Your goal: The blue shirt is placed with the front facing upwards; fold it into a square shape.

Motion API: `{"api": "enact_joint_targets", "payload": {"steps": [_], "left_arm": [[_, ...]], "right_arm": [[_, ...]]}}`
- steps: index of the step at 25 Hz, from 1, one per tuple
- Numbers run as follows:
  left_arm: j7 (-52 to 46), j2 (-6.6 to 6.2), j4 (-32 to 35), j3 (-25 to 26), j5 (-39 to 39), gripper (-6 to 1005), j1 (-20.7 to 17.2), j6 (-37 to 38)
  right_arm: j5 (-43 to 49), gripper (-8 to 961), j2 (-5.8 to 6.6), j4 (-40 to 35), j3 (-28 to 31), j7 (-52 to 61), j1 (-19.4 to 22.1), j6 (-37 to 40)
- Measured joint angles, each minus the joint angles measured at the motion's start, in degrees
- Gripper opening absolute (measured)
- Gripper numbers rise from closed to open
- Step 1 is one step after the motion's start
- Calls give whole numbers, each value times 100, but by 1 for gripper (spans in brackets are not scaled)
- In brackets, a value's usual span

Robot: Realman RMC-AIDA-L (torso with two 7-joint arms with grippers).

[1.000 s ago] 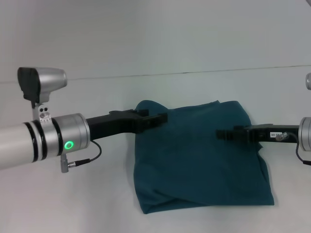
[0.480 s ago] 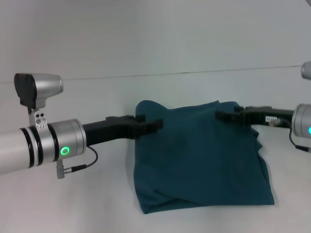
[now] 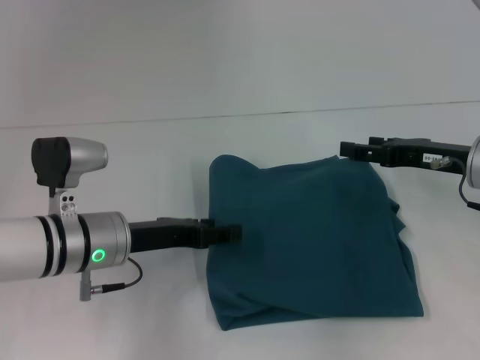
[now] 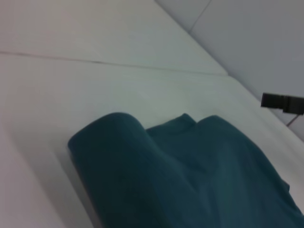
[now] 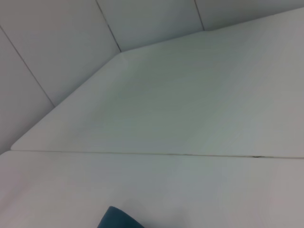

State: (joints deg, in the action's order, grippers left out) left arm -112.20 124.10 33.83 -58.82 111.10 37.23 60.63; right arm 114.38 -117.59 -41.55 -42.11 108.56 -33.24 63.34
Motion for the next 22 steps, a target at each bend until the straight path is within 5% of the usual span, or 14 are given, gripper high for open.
{"api": "enact_joint_targets", "payload": {"steps": [17,22], "left_arm": [[-358,16,-21,-811,265,670,386,-621],[-384,13,9,-772,242,788,399,-725]], "right_arm": [[-22,826,17,-12,2,15,-16,42],[-22,825,12,-12,21,20,1,55]]}}
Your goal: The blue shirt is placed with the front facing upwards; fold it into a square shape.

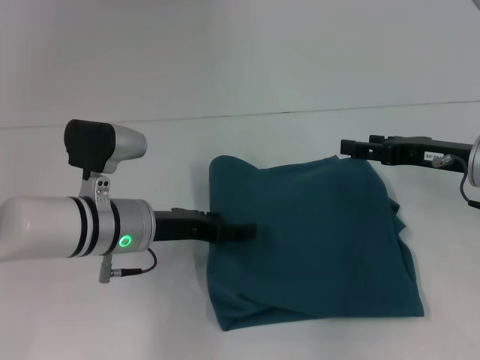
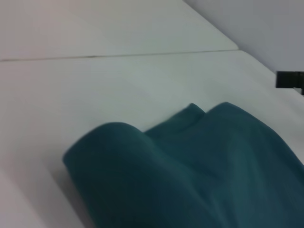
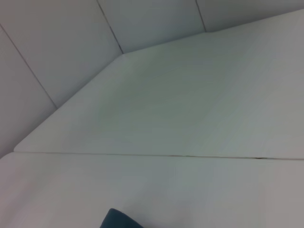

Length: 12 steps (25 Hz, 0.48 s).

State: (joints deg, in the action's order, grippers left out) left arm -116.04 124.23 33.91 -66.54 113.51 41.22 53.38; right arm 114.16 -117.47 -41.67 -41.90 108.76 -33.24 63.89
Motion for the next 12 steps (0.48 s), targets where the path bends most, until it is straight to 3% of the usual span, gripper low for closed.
{"api": "enact_joint_targets", "payload": {"steps": [6,12], "left_arm": [[-8,2,-21,-144,32,891,14,-296],[62,5,-1,-223,57,836,36,-313]], "right_arm": [[1,825,-14,0,25,3,-5,1],[0,825,-13,1,25,5,-33,-22]]}}
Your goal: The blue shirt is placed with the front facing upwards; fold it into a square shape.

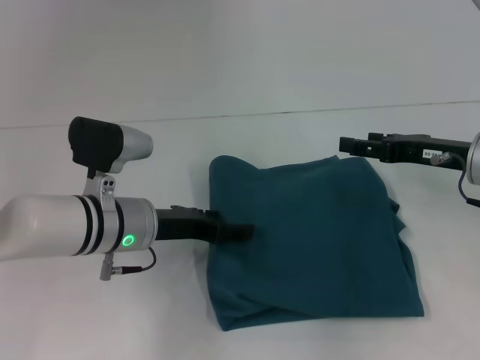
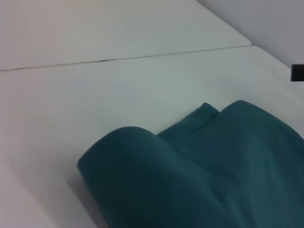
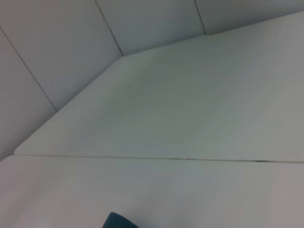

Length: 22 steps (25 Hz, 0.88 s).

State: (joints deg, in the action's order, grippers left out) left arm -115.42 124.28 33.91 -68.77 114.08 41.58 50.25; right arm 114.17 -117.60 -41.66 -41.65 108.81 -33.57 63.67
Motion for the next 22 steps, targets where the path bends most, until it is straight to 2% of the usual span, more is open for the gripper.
{"api": "enact_joint_targets", "payload": {"steps": [8,19,22], "left_arm": [[27,-8,-42,-155,121,763,76,-54],[15,-9,-22,-150,128,306,82,-68],[14,-9,-22,-155,128,151,83,-69]], "right_arm": [[-3,825,0,0,14,0,-16,5],[-9,825,-8,0,17,-7,-13,15],[-13,825,-15,0,17,-17,-7,6]]}}
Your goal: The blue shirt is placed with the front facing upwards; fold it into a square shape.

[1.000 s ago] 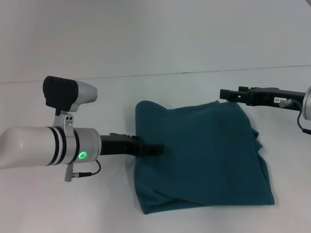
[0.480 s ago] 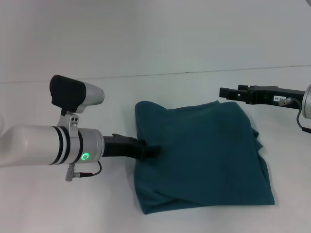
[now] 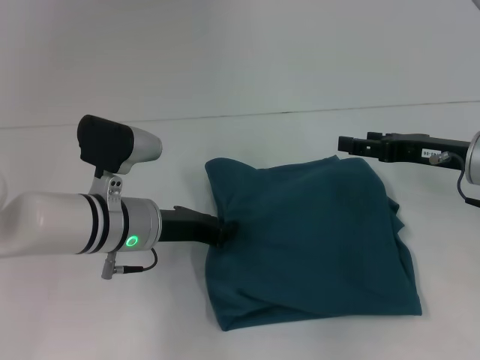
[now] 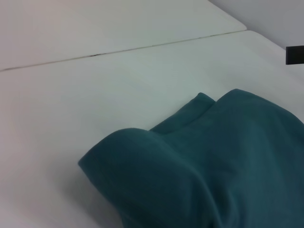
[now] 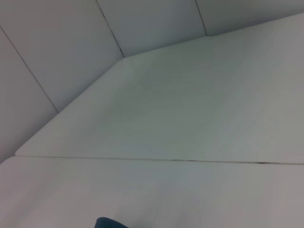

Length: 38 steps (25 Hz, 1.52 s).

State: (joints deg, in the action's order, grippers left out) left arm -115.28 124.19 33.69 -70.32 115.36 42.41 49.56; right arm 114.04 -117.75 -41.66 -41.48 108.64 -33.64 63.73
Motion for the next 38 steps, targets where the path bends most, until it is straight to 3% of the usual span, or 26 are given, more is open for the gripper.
{"api": "enact_joint_targets", "payload": {"steps": [1,16,26,38], "left_arm": [[-1,0,8,9,0,100,-3,0],[-5,-26,344,198,171,90,-134,487],[-66,-64,691,834,863,120,-229,896],[-54,-234,923,1673,1433,157,-382,1092]], "right_arm": [[-2,825,-1,0,0,-5,3,-4],[-14,826,-20,0,64,-30,24,-18],[-14,826,-30,0,97,-12,24,-11],[-13,826,-28,53,97,7,-10,-14]]}}
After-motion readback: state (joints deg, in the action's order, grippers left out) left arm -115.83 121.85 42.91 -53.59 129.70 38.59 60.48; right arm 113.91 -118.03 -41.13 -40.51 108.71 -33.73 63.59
